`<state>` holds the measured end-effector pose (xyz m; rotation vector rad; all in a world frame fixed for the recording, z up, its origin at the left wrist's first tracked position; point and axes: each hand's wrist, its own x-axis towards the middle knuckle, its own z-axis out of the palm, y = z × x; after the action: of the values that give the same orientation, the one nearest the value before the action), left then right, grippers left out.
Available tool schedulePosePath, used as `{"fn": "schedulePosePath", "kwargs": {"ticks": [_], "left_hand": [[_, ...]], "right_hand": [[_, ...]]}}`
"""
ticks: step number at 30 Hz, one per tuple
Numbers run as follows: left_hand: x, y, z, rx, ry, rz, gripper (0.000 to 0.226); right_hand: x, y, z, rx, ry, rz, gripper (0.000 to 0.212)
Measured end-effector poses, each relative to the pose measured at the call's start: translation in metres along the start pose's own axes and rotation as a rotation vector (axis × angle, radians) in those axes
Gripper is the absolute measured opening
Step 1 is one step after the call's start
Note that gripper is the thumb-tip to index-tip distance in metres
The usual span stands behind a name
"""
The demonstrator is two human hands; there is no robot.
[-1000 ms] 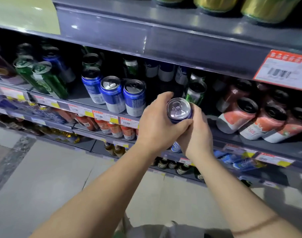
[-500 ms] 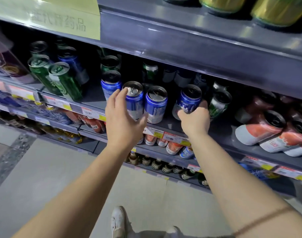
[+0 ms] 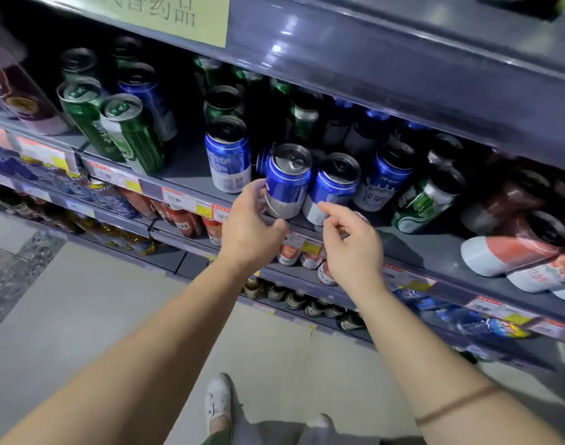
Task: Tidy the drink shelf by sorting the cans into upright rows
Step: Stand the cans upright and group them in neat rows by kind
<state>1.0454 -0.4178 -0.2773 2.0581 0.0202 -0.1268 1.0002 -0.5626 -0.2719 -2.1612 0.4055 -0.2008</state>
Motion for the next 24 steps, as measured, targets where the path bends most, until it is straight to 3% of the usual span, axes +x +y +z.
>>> {"fn": "schedulePosePath", "kwargs": {"ticks": [5,9,13,15,17,21,24], "left_hand": [[-0.005,0.015,0.021,0.028,-0.122,0.019,0.064],[-0.005,0.023,0.034,0.184,-0.202,0.120,0.060],[0.006,0.021,0.025,0.260,-0.347,0.222,0.067],[0.010,0.014,0.015,0.192,-0.261,0.194,0.057],[0.012,0.004,0.005,0.087,-0.111,0.116,0.048],[0.014,-0.013,-0.021,0.001,0.236,0.010,0.037],[0.023,-0.020,-0.044,-0.022,0.333,-0.004,0.045]], "right_hand": [[0.000,0.007,-0.010,0.010,-0.003,0.139,0.043],[0.002,0.011,-0.009,-0.027,0.029,0.189,0.046],[-0.002,-0.001,-0.005,-0.048,0.185,0.179,0.029],[-0.006,-0.018,0.003,-0.031,0.168,0.046,0.021],[-0.006,-0.039,0.015,-0.053,0.038,-0.096,0.024],[0.025,-0.076,0.045,-0.316,-0.144,-0.206,0.052],[0.058,-0.084,0.067,-0.600,-0.157,-0.180,0.067]]}}
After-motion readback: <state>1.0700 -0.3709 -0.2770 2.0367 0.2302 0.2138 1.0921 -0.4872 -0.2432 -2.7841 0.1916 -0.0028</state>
